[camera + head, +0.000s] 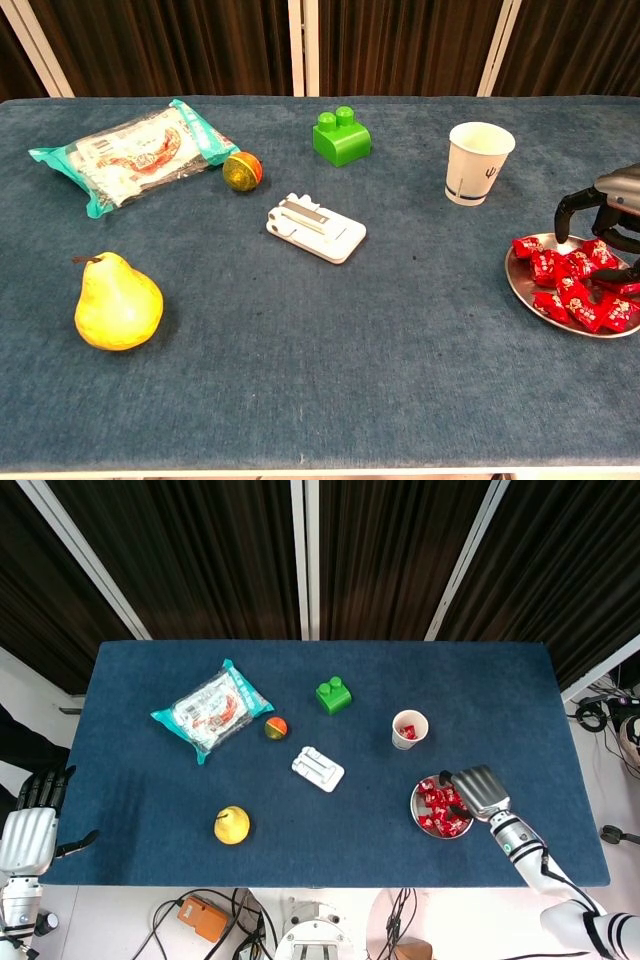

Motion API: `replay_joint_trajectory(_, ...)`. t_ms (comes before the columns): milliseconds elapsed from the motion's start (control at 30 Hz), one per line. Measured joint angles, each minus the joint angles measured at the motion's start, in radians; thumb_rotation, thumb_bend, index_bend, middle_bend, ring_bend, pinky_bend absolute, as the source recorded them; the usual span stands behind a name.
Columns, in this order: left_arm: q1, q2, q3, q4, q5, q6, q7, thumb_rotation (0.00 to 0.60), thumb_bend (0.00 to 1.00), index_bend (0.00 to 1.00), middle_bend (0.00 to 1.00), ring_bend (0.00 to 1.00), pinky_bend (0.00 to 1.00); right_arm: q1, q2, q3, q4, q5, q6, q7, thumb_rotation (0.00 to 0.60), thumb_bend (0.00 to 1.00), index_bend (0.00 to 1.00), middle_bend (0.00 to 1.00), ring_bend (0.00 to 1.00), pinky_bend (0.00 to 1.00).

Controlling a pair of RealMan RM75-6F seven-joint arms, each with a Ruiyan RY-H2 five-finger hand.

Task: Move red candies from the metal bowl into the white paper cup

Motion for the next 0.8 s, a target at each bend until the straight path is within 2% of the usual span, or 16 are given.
replay_joint_trajectory(333, 0.003, -0.001, 0.000, 0.005, -0.006, -0.003, -0.004, 0.600, 0.00, 0.00, 0.00, 0.00, 0.00, 0.015, -0.040, 0.001, 0.036, -0.015, -0.033, 0.002, 0.600, 0.42, 0.47, 0.90, 1.00, 1.00)
replay_joint_trajectory(800, 0.009, -0.009, 0.001, 0.023, -0.010, -0.003, -0.017, 0.600, 0.00, 0.00, 0.00, 0.00, 0.00, 0.017, -0.053, 0.014, 0.065, -0.005, -0.041, 0.023, 0.600, 0.55, 0.65, 0.90, 1.00, 1.00)
